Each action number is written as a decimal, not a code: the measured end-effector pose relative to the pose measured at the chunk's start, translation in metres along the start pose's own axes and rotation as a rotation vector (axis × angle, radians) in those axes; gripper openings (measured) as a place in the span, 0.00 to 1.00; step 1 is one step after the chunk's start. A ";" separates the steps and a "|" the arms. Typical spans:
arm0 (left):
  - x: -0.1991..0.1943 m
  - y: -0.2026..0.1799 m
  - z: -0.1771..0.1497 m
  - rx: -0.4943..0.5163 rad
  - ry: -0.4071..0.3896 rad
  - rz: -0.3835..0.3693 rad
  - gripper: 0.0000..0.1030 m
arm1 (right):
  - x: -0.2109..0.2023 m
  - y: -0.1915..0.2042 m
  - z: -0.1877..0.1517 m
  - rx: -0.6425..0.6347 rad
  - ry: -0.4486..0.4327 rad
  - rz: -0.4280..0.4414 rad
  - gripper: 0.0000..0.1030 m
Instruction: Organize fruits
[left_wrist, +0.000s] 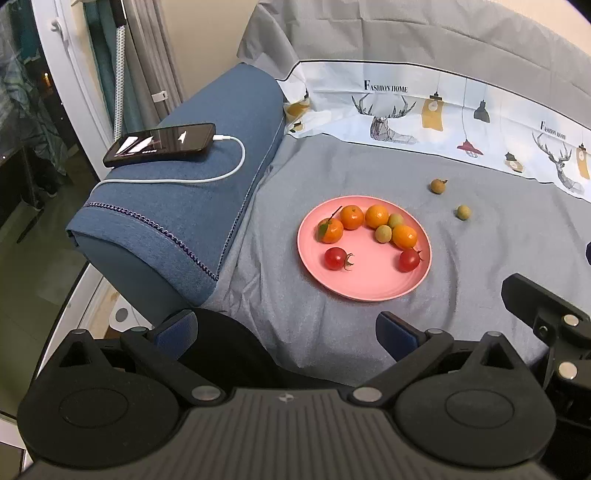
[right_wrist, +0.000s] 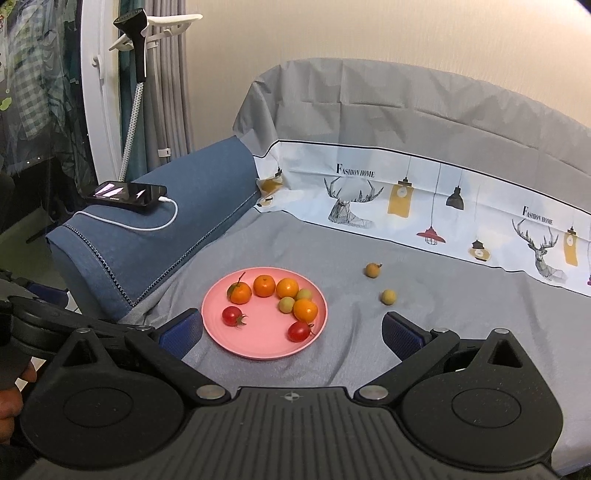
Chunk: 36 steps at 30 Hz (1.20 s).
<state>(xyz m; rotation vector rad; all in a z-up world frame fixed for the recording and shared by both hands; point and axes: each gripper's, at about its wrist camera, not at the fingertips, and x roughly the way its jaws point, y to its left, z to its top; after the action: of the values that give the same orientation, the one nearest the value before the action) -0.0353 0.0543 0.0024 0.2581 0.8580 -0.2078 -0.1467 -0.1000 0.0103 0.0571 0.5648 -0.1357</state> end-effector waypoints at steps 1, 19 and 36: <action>0.000 0.000 0.000 0.001 -0.001 -0.001 1.00 | 0.000 0.000 0.000 -0.001 0.000 0.000 0.99; 0.007 0.000 0.001 0.011 0.021 0.003 1.00 | 0.008 -0.001 -0.001 0.013 0.031 0.009 0.99; 0.026 -0.004 -0.001 0.020 0.081 0.004 1.00 | 0.027 -0.008 -0.008 0.043 0.093 0.034 0.99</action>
<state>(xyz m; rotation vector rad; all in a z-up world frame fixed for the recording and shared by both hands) -0.0205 0.0489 -0.0182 0.2880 0.9365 -0.2034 -0.1295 -0.1105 -0.0108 0.1150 0.6530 -0.1128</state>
